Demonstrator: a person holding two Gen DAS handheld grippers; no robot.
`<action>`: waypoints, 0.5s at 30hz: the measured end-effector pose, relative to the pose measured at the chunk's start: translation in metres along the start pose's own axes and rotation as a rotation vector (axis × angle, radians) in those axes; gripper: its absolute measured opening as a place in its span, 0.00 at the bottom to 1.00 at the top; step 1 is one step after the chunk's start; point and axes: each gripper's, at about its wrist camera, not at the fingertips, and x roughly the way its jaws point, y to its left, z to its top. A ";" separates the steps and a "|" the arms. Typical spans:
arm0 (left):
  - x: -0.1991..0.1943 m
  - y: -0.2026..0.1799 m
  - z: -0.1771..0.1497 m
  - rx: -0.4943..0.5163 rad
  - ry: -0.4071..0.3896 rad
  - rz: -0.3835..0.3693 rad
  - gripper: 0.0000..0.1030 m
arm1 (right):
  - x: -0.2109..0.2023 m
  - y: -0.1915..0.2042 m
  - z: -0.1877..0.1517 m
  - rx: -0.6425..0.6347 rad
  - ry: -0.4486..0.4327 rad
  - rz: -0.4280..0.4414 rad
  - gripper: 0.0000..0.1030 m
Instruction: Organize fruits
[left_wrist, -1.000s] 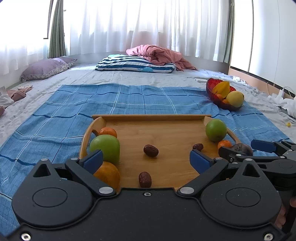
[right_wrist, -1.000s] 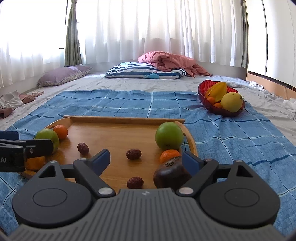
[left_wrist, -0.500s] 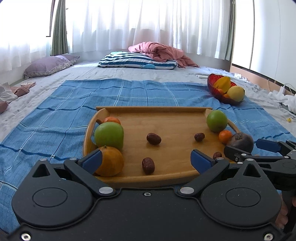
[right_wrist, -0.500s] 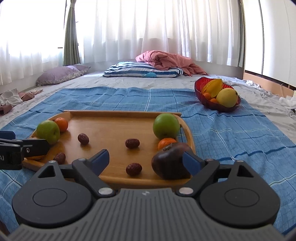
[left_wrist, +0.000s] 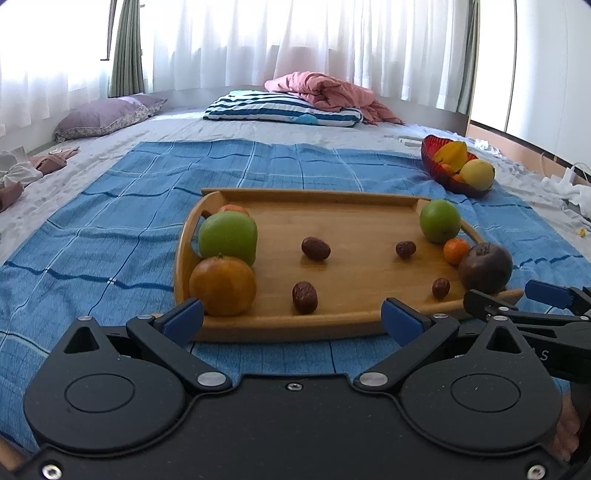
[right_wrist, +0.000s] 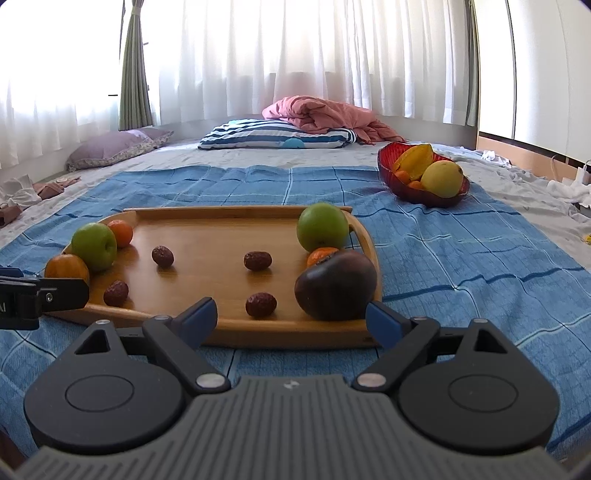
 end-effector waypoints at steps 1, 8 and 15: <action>0.000 0.000 -0.001 0.000 0.001 0.002 1.00 | -0.001 0.000 -0.002 0.000 0.000 -0.003 0.92; 0.000 -0.002 -0.014 -0.005 0.010 0.006 1.00 | -0.003 -0.001 -0.013 0.005 0.000 -0.013 0.92; 0.001 0.005 -0.025 -0.054 0.006 -0.001 1.00 | -0.006 0.003 -0.028 -0.017 -0.003 -0.014 0.93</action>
